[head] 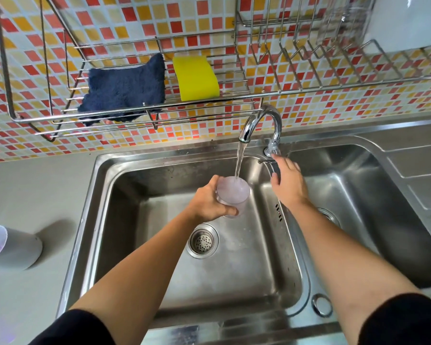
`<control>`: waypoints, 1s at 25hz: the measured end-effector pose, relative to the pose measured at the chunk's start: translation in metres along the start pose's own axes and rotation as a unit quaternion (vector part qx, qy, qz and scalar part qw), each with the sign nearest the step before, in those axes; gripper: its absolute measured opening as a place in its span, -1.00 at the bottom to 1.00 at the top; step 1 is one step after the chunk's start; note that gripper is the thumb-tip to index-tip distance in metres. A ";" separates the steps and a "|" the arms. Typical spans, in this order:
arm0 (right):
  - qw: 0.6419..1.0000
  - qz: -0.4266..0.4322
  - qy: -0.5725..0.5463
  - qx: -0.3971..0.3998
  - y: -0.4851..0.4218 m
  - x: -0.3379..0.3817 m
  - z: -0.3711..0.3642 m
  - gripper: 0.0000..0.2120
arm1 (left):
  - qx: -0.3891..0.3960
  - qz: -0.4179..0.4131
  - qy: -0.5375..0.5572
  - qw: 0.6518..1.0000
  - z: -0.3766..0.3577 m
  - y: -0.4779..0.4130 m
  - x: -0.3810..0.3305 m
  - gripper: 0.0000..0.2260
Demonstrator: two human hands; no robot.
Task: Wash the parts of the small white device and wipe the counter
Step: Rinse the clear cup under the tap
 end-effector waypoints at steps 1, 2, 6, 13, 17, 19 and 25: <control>0.998 0.022 0.029 0.043 -0.010 0.006 -0.006 -0.50 | 0.000 0.000 0.000 1.000 0.000 -0.001 0.000 -0.41; 0.994 0.040 0.058 0.089 -0.017 0.011 -0.012 -0.50 | -0.002 0.001 0.002 1.000 0.000 -0.001 -0.001 -0.41; 0.971 0.087 0.157 0.157 -0.032 0.020 -0.037 -0.69 | -0.002 -0.004 0.003 1.000 0.001 -0.002 -0.004 -0.39; 0.992 -0.121 -0.033 0.001 -0.039 0.000 0.003 -0.56 | -0.005 -0.008 0.020 1.000 -0.003 0.001 -0.012 -0.38; 0.991 -0.131 0.019 0.010 0.008 -0.008 -0.010 -0.46 | -0.036 -0.008 -0.009 0.999 -0.003 0.003 -0.003 -0.32; 0.987 -0.054 0.126 0.081 0.046 -0.019 -0.026 -0.45 | -0.023 -0.011 -0.069 0.997 -0.004 0.006 0.005 -0.31; 0.973 -0.014 0.190 0.130 0.083 -0.032 -0.037 -0.47 | 0.001 -0.057 -0.357 0.932 0.000 0.012 0.029 -0.23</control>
Point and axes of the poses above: each hand's wrist, its own y-axis away from the middle knuckle, its own z-axis out of the back of the hand, x = y × z, the point moved 6 cm from there along -y, towards the middle knuckle, and after that the axes turned 12 degrees about -x, right-handed, at the moved point
